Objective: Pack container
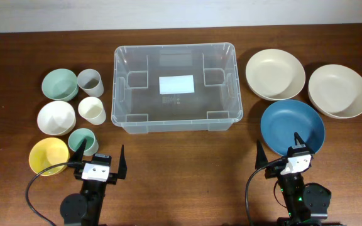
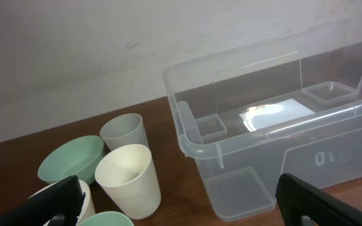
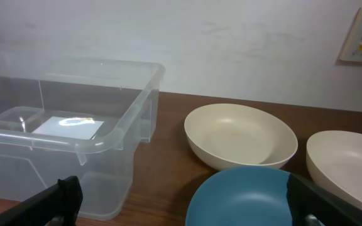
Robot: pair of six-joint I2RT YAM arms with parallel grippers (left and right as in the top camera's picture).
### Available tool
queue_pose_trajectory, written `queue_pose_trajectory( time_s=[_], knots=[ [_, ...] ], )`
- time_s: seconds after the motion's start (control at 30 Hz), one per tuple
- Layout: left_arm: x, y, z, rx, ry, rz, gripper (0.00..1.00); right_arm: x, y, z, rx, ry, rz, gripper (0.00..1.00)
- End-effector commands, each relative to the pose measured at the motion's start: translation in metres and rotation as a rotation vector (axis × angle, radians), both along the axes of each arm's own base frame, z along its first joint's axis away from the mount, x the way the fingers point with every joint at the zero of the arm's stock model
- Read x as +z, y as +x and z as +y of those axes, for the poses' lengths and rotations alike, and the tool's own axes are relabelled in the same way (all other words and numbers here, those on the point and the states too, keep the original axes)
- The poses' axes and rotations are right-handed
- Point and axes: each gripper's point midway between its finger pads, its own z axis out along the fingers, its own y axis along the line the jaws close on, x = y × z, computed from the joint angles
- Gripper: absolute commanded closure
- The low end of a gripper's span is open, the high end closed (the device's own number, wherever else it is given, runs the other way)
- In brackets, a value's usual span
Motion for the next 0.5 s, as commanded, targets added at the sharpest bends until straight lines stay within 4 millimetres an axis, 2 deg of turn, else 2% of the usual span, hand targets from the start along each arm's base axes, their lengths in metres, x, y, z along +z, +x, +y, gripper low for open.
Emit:
queue_pose_trajectory(
  time_s=[0.0,0.13,0.27,0.37,0.47],
  knots=[
    [-0.002,0.0,0.002,0.009,0.008,0.0,0.0,0.001,-0.001,0.007,0.036,0.032,-0.004,0.01],
    [-0.002,0.0,0.002,0.009,0.008,0.0,0.0,0.011,-0.004,0.02,0.111,0.079,-0.026,0.01],
    [-0.002,0.0,0.002,0.009,0.008,0.0,0.0,0.041,-0.009,0.019,0.105,0.092,-0.071,0.01],
    [-0.002,0.0,0.002,0.009,0.008,0.0,0.0,0.066,-0.011,0.006,0.029,0.091,-0.072,0.01],
    [-0.002,0.0,0.002,0.009,0.008,0.0,0.0,0.084,-0.013,-0.02,-0.132,0.123,0.001,0.01]
  ],
)
